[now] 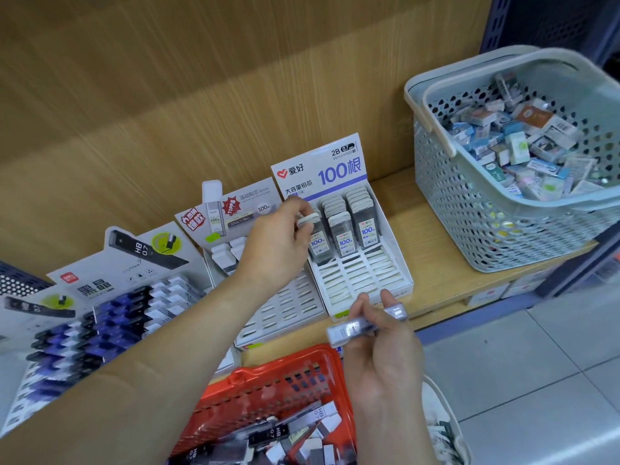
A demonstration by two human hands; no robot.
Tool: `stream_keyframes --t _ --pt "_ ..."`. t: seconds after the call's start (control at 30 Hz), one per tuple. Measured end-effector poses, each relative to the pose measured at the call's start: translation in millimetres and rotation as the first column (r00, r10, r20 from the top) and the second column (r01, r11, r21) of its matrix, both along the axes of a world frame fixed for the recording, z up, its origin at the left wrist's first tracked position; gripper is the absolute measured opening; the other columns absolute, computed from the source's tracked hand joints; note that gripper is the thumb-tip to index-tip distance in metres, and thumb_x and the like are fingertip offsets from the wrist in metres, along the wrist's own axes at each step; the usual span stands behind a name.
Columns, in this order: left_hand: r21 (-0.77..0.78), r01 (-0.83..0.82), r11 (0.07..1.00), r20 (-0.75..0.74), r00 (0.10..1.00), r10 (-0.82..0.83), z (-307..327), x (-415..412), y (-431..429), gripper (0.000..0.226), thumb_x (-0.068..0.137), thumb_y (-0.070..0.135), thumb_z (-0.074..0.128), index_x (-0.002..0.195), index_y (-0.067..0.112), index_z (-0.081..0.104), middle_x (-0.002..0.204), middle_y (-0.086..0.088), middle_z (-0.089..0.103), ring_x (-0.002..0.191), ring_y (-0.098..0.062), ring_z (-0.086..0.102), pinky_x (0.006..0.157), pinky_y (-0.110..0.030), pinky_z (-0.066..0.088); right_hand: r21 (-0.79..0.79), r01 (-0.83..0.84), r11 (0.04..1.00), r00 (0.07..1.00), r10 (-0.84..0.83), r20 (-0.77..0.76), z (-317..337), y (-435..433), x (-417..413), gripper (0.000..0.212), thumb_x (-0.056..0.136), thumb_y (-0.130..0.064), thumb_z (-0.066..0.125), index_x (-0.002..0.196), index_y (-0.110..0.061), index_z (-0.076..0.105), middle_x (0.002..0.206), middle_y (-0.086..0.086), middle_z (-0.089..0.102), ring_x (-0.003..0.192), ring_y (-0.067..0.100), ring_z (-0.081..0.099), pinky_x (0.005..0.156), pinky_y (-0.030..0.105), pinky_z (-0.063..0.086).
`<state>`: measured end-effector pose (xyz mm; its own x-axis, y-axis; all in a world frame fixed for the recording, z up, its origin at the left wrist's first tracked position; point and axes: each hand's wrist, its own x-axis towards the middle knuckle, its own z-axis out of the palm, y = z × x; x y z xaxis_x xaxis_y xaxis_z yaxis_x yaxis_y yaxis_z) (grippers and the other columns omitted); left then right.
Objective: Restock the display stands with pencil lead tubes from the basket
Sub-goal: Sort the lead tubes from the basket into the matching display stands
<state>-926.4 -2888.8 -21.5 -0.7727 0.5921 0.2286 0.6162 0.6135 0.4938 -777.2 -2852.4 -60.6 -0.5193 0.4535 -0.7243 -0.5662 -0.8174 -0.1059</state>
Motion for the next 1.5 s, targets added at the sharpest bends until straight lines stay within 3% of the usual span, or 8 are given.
stream_keyframes --t 0.13,0.43,0.87,0.97,1.07,1.2,1.37,1.5 --pt "-0.039 0.056 0.998 0.013 0.998 -0.056 -4 -1 1 0.014 0.093 0.016 0.056 0.107 0.018 0.057 0.079 -0.006 0.065 0.07 -0.022 0.061 0.069 -0.037 0.051 0.001 -0.008 1.0 1.0 0.008 -0.012 3 -3 -2 0.03 0.092 0.014 0.052 0.113 -0.007 0.059 0.107 0.02 0.054 0.077 0.019 0.061 0.098 0.036 0.052" --pt "-0.086 0.06 0.995 -0.097 0.993 -0.068 -10 -3 8 0.016 0.09 0.012 0.062 0.104 0.013 0.068 0.086 -0.001 0.063 0.084 -0.02 0.058 0.072 -0.025 0.043 -0.039 -0.048 0.998 0.998 0.049 0.03 5 -1 -5 0.023 0.097 -0.004 0.056 0.119 0.001 0.063 0.093 0.012 0.056 0.078 0.024 0.068 0.063 0.034 0.06" --pt "-0.195 0.036 0.98 -0.347 0.932 -0.103 -3 -9 6 0.014 0.086 0.015 0.066 0.098 0.013 0.074 0.091 -0.012 0.058 0.094 -0.034 0.053 0.071 -0.043 0.051 0.208 -0.181 0.961 0.983 0.175 0.049 4 -6 0 0.018 0.089 -0.007 0.064 0.105 -0.011 0.071 0.098 0.001 0.066 0.081 0.008 0.059 0.071 0.02 0.047" --pt "-0.04 -0.008 0.999 -0.049 0.999 0.006 6 9 -6 0.021 0.093 0.023 0.059 0.11 0.021 0.07 0.087 -0.004 0.061 0.083 -0.022 0.057 0.074 -0.031 0.048 0.234 -0.149 0.961 0.989 0.141 0.053 5 -4 -1 0.01 0.087 -0.004 0.066 0.088 -0.013 0.069 0.095 0.006 0.065 0.069 0.008 0.058 0.056 0.014 0.05" --pt "0.17 -0.028 0.985 0.488 0.871 -0.06 20 43 -35 0.019 0.089 0.023 0.064 0.107 0.027 0.07 0.087 0.004 0.066 0.076 -0.01 0.06 0.074 -0.03 0.053 0.247 -0.134 0.96 0.99 0.122 0.063 8 -4 -2 0.012 0.086 0.0 0.067 0.087 -0.012 0.066 0.094 0.009 0.066 0.071 0.011 0.063 0.059 0.016 0.054" --pt "0.206 -0.05 0.977 0.481 0.875 -0.057 24 74 -69 0.029 0.076 0.011 0.078 0.098 0.029 0.072 0.077 0.015 0.066 0.058 0.005 0.056 0.057 -0.009 0.044 0.282 -0.193 0.94 0.981 0.175 0.088 14 -14 -4 0.025 0.085 0.004 0.068 0.104 -0.012 0.065 0.083 0.01 0.068 0.069 0.015 0.066 0.058 0.018 0.055" --pt "0.249 -0.187 0.95 0.445 0.894 0.06 27 77 -99 0.023 0.073 0.041 0.068 0.076 0.02 0.075 0.07 0.003 0.071 0.063 -0.012 0.063 0.062 -0.026 0.052 0.364 -0.354 0.861 0.935 0.325 0.139 19 -30 -5 0.012 0.083 -0.017 0.073 0.091 -0.009 0.068 0.067 0.005 0.065 0.054 0.009 0.059 0.049 0.017 0.05" --pt "0.332 -0.348 0.877 0.564 0.818 0.112 33 69 -113 0.014 0.081 0.028 0.068 0.086 0.015 0.072 0.069 -0.012 0.069 0.059 -0.014 0.062 0.057 -0.023 0.054 0.421 -0.437 0.795 0.899 0.388 0.202 21 -40 -10 0.014 0.088 -0.016 0.069 0.077 -0.009 0.063 0.062 0.004 0.06 0.05 0.008 0.053 0.044 0.017 0.044"
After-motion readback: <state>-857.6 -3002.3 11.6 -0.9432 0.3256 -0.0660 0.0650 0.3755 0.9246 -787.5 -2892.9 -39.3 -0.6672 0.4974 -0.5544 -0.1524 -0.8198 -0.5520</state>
